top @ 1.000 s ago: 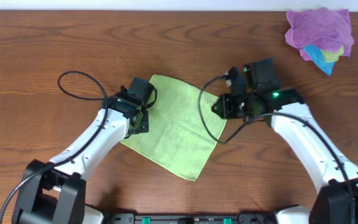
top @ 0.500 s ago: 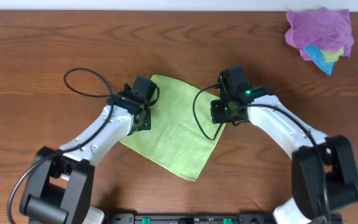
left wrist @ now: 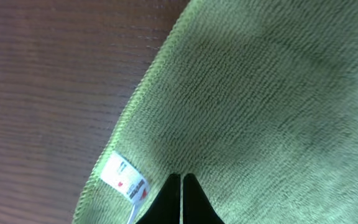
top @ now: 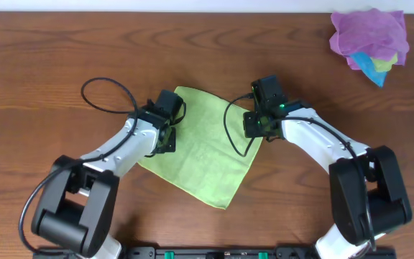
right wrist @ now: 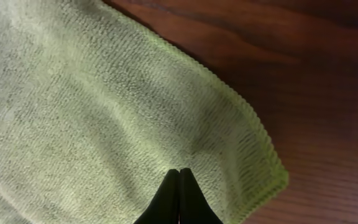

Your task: Fold the cloth

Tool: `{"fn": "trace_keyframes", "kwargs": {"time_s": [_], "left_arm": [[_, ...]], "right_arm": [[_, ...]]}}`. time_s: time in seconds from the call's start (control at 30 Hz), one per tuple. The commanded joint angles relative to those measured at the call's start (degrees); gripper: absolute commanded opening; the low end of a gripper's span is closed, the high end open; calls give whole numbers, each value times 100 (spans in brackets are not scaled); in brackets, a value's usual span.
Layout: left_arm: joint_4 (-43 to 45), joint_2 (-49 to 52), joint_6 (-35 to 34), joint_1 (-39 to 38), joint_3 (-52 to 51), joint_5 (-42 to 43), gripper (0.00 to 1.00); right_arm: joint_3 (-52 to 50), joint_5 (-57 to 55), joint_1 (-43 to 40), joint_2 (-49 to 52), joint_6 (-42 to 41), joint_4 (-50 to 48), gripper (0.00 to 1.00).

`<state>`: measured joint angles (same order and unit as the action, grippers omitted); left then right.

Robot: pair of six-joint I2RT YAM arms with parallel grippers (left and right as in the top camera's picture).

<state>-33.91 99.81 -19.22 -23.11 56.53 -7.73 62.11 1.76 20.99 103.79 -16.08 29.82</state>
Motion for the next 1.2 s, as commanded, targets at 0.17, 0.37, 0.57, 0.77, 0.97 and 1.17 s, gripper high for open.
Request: {"fn": "trace_keyframes", "kwargs": {"time_s": [0.17, 0.37, 0.57, 0.77, 0.97, 1.17], "left_arm": [[22, 407, 105, -17, 83, -37, 6], [-170, 544, 46, -17, 83, -35, 6], [-570, 544, -306, -22, 83, 74, 6], [-632, 544, -496, -264, 83, 581, 6], [-483, 544, -527, -903, 83, 737, 6], [-439, 544, -570, -1082, 83, 737, 6]], "right_arm": [[35, -195, -70, 243, -107, -31, 1], [35, -282, -131, 354, -109, -81, 2], [35, -278, -153, 710, -234, -367, 1], [48, -219, -168, 1067, -260, -671, 2], [103, -210, -400, 1167, -363, -922, 2], [256, 11, -785, 1167, -345, -874, 2]]}}
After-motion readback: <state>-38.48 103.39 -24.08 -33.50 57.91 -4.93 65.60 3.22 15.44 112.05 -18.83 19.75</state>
